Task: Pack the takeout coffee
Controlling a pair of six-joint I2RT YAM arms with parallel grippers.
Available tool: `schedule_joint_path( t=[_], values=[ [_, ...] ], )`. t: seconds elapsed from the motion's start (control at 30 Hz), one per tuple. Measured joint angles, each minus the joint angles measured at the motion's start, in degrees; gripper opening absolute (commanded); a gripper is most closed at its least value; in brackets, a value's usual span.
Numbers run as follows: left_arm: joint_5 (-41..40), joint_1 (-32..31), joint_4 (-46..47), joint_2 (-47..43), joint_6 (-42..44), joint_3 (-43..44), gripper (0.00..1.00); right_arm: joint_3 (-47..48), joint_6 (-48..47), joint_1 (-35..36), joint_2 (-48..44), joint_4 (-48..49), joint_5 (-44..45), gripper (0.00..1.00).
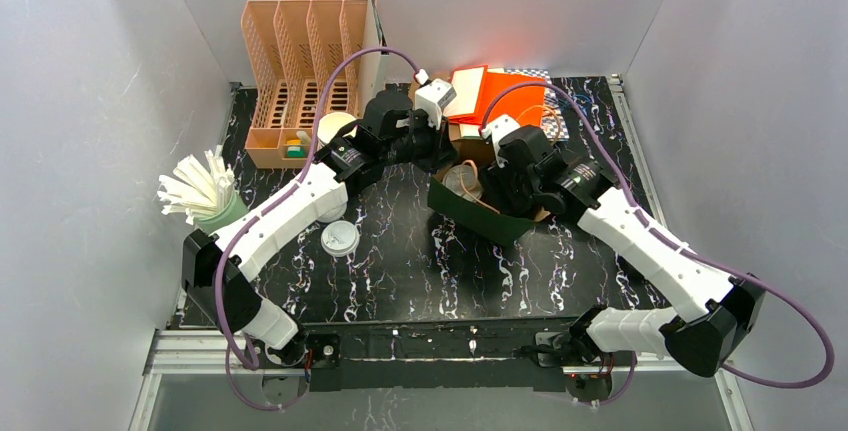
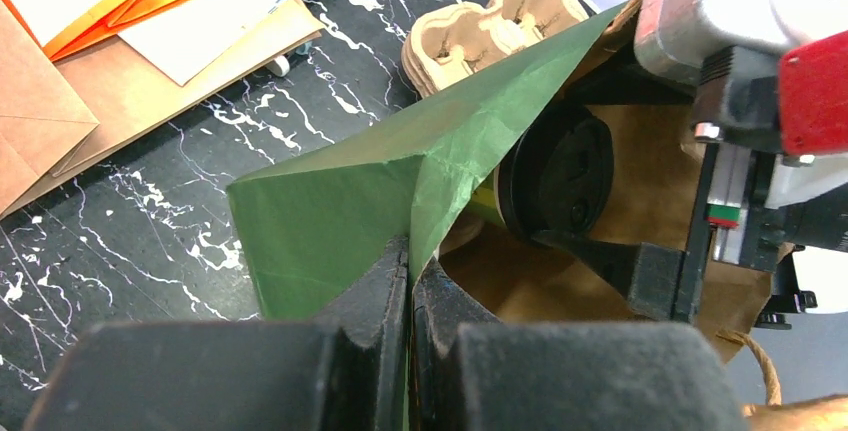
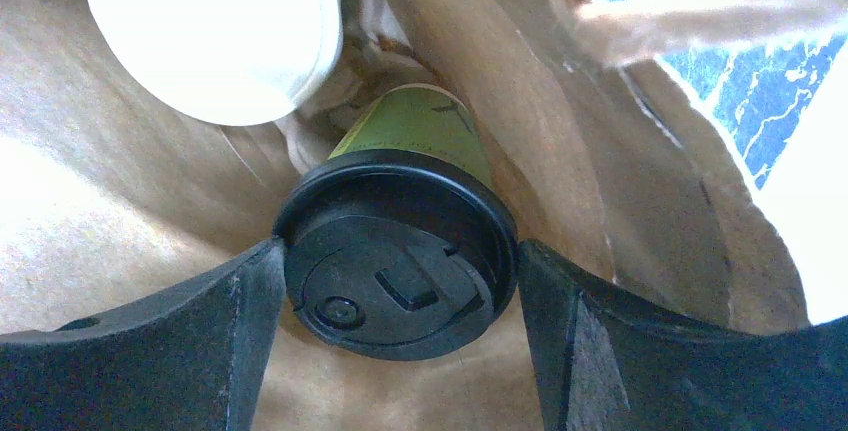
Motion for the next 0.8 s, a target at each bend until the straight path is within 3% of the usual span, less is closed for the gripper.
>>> schedule_joint_path(
  t=[0.8],
  values=[
    [0.63, 0.76, 0.33, -0.20, -4.17, -3.15, 0.00, -4.31, -2.21, 0.04, 5.81, 3.87, -4.94, 0.70]
  ],
)
